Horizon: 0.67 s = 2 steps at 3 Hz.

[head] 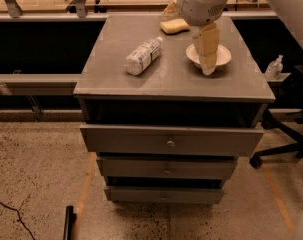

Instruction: Pick blue plastic bottle

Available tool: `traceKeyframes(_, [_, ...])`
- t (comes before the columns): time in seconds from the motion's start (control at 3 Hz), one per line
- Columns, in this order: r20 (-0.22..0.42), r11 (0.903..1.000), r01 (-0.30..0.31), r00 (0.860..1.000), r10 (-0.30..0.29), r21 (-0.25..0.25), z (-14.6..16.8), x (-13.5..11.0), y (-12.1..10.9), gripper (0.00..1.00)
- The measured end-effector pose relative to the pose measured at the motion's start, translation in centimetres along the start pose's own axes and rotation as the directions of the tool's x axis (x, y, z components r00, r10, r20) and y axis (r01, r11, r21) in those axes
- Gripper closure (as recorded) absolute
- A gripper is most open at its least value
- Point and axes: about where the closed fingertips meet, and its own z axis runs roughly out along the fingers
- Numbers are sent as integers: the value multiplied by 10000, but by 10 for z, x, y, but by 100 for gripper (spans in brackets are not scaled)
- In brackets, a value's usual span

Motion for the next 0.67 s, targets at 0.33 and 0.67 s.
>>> traceKeyframes(0.33, [66, 9983, 587, 9983, -587, -7, 10, 11, -18, 0])
traceKeyframes(0.67, [400, 9865, 1587, 9863, -1603, 399, 16, 22, -51, 0])
